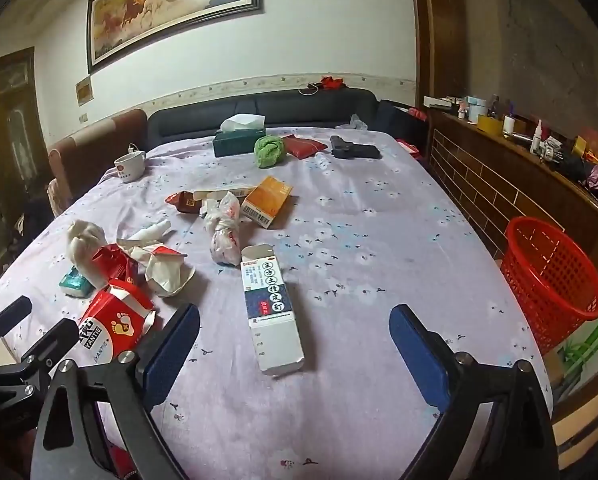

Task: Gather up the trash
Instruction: 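Move the right gripper toward the white medicine box while the left approaches the red-white wrapper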

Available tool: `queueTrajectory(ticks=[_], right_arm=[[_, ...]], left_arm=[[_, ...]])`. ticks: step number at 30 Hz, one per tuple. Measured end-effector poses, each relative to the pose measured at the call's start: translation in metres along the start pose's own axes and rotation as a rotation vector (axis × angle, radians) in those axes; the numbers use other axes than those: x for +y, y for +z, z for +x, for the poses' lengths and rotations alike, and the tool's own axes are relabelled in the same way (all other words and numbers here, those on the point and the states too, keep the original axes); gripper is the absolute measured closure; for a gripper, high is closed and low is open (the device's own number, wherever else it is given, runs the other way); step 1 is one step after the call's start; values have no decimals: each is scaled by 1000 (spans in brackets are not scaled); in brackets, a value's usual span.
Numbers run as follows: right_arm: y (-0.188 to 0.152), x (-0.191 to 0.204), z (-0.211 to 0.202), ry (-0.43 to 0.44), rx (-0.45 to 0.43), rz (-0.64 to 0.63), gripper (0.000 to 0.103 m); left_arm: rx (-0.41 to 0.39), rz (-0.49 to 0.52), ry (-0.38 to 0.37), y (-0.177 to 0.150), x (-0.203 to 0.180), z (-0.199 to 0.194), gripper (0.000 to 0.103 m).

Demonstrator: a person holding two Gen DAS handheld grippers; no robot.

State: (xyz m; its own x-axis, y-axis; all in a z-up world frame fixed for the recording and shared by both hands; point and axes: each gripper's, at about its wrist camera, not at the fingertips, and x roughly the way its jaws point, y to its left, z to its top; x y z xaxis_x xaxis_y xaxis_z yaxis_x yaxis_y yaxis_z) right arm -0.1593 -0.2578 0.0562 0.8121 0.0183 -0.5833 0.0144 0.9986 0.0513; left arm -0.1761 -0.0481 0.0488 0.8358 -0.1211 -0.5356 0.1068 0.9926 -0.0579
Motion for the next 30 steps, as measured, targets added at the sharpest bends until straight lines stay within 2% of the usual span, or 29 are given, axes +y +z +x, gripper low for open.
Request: queueTrajectory(ticks=[4, 10, 15, 30], right_arm=[[4, 7, 1, -17, 19, -28, 6], [0, 7, 3, -34, 4, -51, 6], [-1, 5, 6, -63, 11, -62, 6], [-5, 9, 13, -63, 37, -74, 7]], left_arm=[[29, -2, 21, -1, 3, 7, 0], [24, 19, 54, -2, 3, 8, 0], [27, 36, 58, -1, 2, 10, 0], [45, 41, 76, -4, 5, 15, 1]])
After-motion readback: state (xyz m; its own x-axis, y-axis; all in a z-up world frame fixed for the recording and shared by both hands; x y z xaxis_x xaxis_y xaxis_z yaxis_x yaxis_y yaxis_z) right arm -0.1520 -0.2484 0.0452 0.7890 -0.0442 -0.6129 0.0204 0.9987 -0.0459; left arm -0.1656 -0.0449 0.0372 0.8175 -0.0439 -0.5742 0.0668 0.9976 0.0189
